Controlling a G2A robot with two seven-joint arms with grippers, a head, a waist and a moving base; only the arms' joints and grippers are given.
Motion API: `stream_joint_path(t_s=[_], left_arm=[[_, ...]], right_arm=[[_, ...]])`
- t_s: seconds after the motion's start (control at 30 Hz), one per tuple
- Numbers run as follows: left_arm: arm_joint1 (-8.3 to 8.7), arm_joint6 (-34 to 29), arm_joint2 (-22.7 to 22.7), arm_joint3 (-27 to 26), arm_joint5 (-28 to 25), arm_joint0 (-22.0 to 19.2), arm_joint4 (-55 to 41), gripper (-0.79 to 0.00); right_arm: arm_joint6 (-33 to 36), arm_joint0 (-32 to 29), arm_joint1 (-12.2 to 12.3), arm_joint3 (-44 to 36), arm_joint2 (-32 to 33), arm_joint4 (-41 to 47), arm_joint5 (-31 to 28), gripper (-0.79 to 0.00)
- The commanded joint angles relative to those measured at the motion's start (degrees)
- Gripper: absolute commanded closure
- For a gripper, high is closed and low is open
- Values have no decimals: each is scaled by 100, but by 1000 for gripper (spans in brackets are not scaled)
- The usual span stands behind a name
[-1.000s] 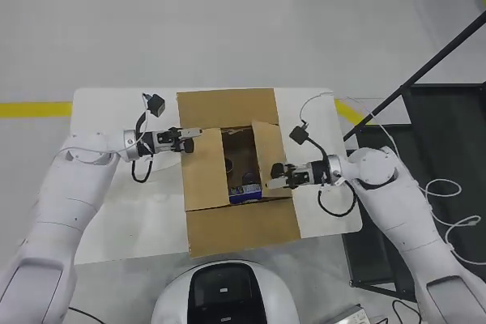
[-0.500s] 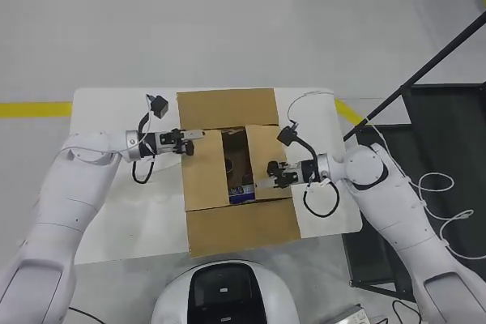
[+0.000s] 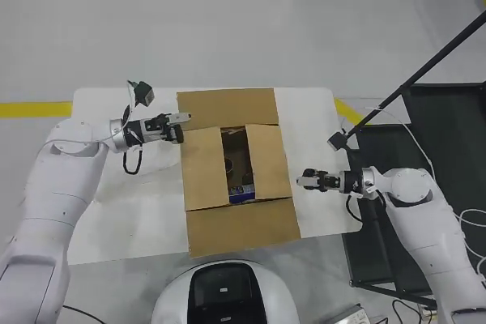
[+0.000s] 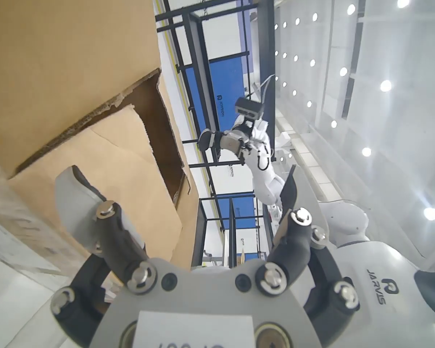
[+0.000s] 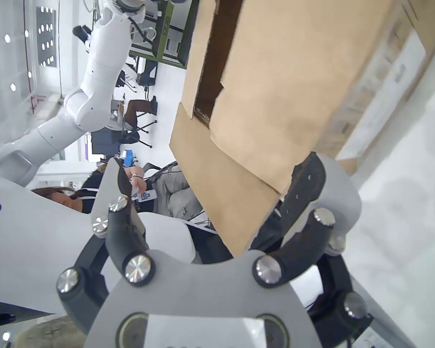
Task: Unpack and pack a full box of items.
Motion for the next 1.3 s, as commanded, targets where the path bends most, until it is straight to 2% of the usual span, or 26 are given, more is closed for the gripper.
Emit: stream_joint_path(t_s=[0.0,0.17,0.4,0.9,1.07,1.27], left_arm=[[53,18,-163,117,-25,-58,-17,-785],[84,209,-323,497,-357,-247,-56,-785],[-79,621,-63,1252,-960,-514,-16,-785],[-76,677,-64,1238,-963,-504,18,-785],[-91,1638,40,1062,-1088,-372,594,-785],[-362,2339,443,1557,-1349,-520,717,-785]], right_arm=[[159,-164,5,-27,52,534,-33,-785],[445,-446,34,-35,183,1030,-17,-785],[445,-446,34,-35,183,1030,-17,-785],[341,-475,30,-16,158,1025,93,-785],[104,-492,40,219,59,770,729,-785],[32,-684,44,322,-51,641,969,-785]])
